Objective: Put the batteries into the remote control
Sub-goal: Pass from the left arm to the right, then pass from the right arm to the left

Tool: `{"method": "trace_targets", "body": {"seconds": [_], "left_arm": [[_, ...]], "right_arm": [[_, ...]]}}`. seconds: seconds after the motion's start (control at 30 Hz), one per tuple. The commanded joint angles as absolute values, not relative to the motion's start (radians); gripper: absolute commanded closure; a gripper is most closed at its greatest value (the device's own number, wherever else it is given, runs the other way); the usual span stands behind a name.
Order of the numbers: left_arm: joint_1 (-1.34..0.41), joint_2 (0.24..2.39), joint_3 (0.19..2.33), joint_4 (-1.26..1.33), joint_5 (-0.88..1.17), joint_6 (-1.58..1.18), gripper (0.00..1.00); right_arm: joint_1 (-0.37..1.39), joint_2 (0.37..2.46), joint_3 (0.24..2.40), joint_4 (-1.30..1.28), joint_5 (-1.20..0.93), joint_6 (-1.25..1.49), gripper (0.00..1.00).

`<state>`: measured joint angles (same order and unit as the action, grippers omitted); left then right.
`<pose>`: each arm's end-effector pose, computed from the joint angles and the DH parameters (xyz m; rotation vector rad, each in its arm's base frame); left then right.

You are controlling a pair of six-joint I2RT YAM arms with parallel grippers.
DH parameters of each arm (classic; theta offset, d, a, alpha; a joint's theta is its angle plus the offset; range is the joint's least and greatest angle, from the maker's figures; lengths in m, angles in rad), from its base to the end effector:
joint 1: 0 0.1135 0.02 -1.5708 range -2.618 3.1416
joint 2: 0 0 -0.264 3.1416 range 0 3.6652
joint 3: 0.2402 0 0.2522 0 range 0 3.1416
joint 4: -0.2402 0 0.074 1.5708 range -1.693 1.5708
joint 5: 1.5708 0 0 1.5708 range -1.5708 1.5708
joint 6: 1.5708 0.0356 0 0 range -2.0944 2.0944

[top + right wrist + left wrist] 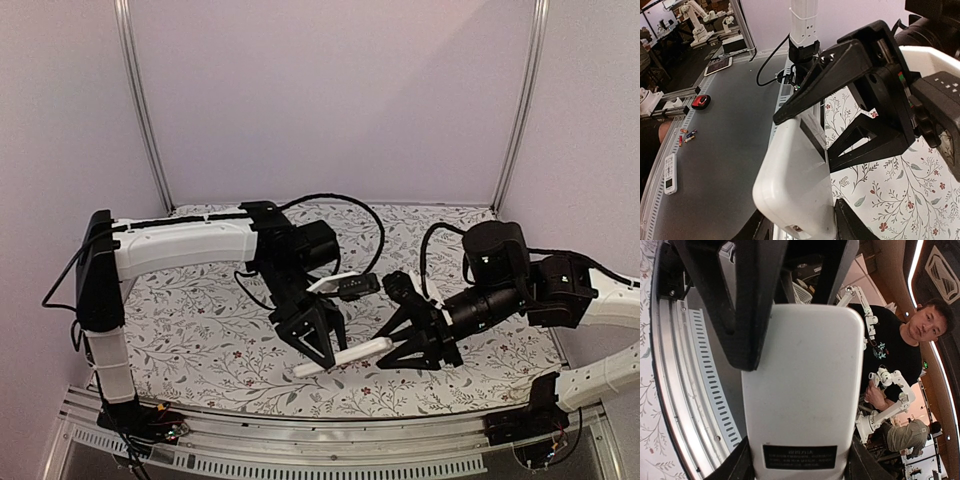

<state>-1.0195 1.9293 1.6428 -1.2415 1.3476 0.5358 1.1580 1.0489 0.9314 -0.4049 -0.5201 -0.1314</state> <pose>0.1632 -0.3317 0.2672 -1.6174 -1.5874 1.7682 0.0759 0.2174 0.3209 -1.5981 1.5604 1.1384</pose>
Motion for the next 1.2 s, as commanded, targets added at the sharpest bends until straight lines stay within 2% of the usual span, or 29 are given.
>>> {"method": "trace_targets", "body": {"seconds": [0.0,0.23,0.3,0.4,0.47,0.5,0.53,0.77,0.9,1.0,1.1,1.17], "left_arm": [[-1.029,1.957,1.683,-1.302,1.385,0.593,0.72],[-1.023,1.967,1.691,-1.32,1.397,0.608,0.71],[-1.016,1.965,1.691,-1.322,1.397,0.614,0.68],[-0.999,1.957,1.696,-1.316,1.383,0.609,0.48],[-0.978,1.937,1.694,-1.288,1.366,0.584,0.25],[-0.965,1.921,1.69,-1.254,1.348,0.55,0.06],[-0.951,1.898,1.676,-1.202,1.322,0.506,0.01],[-0.819,1.665,1.478,-0.679,1.029,0.084,0.0],[-0.765,1.496,1.312,-0.399,0.569,-0.112,0.0],[-0.763,1.331,1.126,-0.18,0.327,-0.23,0.0],[-0.762,1.197,0.992,-0.101,0.137,-0.318,0.0],[-0.789,1.198,1.023,-0.201,0.044,-0.319,0.0]], "right_arm": [[1.174,1.077,0.979,-0.425,-0.52,-0.156,0.63],[1.185,1.079,0.994,-0.435,-0.524,-0.16,0.92],[1.185,1.077,0.993,-0.436,-0.524,-0.157,0.99],[1.185,1.073,0.983,-0.437,-0.52,-0.149,1.0],[1.185,1.067,0.977,-0.435,-0.518,-0.138,1.0],[1.184,1.064,0.974,-0.435,-0.52,-0.133,1.0],[1.184,1.06,0.969,-0.434,-0.52,-0.124,1.0],[1.184,1.036,0.927,-0.419,-0.461,-0.061,1.0],[1.117,1.054,0.887,-0.39,-0.343,0.016,1.0],[1.012,1.07,0.848,-0.306,-0.353,0.165,1.0],[0.923,1.105,0.84,-0.247,-0.363,0.297,1.0],[0.877,1.144,0.846,-0.212,-0.366,0.364,1.0]]}}
